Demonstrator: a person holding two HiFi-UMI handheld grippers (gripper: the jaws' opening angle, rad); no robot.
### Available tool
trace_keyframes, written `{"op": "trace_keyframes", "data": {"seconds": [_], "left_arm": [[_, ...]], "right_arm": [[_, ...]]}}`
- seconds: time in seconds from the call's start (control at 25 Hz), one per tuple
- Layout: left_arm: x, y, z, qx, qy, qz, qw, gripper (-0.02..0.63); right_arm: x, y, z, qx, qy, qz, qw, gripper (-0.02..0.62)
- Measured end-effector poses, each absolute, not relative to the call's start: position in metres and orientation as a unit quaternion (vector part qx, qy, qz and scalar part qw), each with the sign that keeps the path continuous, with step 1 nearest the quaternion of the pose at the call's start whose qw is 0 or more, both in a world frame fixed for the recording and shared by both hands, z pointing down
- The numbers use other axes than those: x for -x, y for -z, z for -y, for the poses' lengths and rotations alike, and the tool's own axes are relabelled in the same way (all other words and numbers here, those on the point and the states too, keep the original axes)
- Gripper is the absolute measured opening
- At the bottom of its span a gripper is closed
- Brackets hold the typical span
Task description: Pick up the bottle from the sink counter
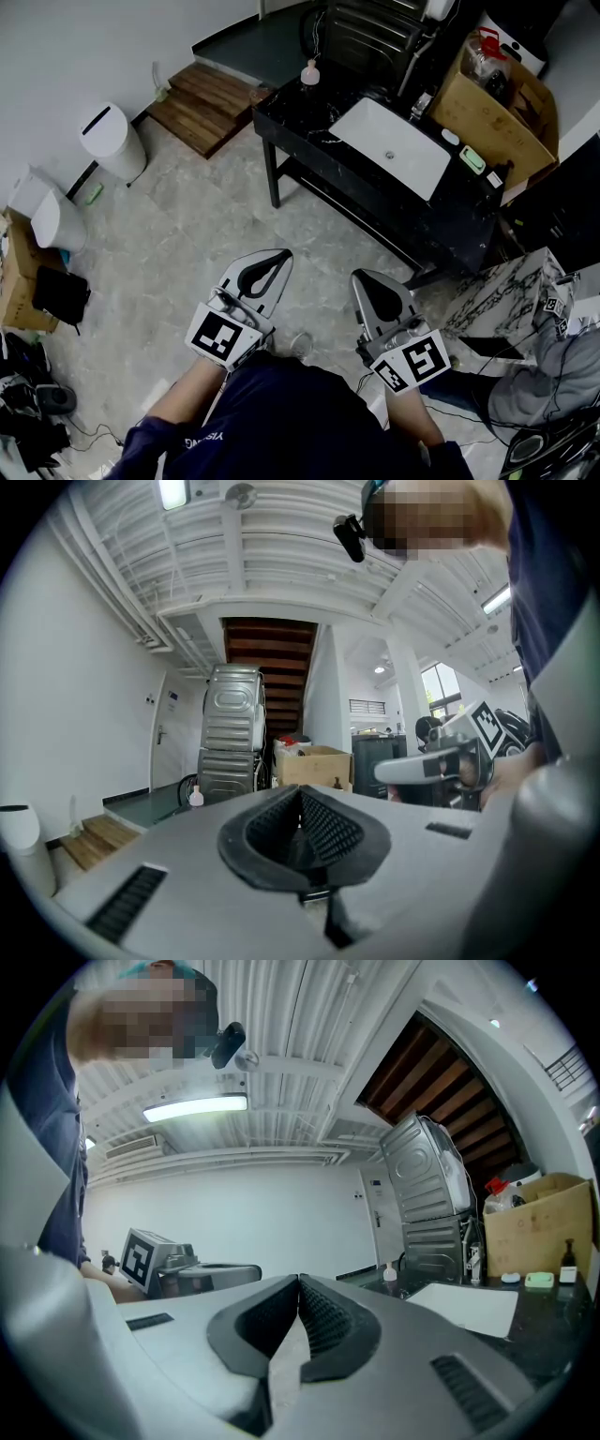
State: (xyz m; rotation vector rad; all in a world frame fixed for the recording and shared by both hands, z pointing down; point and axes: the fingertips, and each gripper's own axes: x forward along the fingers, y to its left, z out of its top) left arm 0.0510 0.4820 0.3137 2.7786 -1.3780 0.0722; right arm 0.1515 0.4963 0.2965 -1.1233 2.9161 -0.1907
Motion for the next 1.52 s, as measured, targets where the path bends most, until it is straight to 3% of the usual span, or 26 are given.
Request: {"op": "trace_keyframes", "data": {"seconds": [0.68,1.52], "left_arm": [[-0.056,-0.306,-0.483,-0.887,-0.024,0.462,0.013,0.008],[-0.016,-0.316,-0.413,-0.892,-0.001,0.451,0.030,0.008]], "right_arm": [[-0.160,-0.292,-0.492,0.339,0.062,-0.939,0.017,0.025],[-0.120,-0.303,-0.430,0.347,0.066,-0.936,-0.003,0.025]]}}
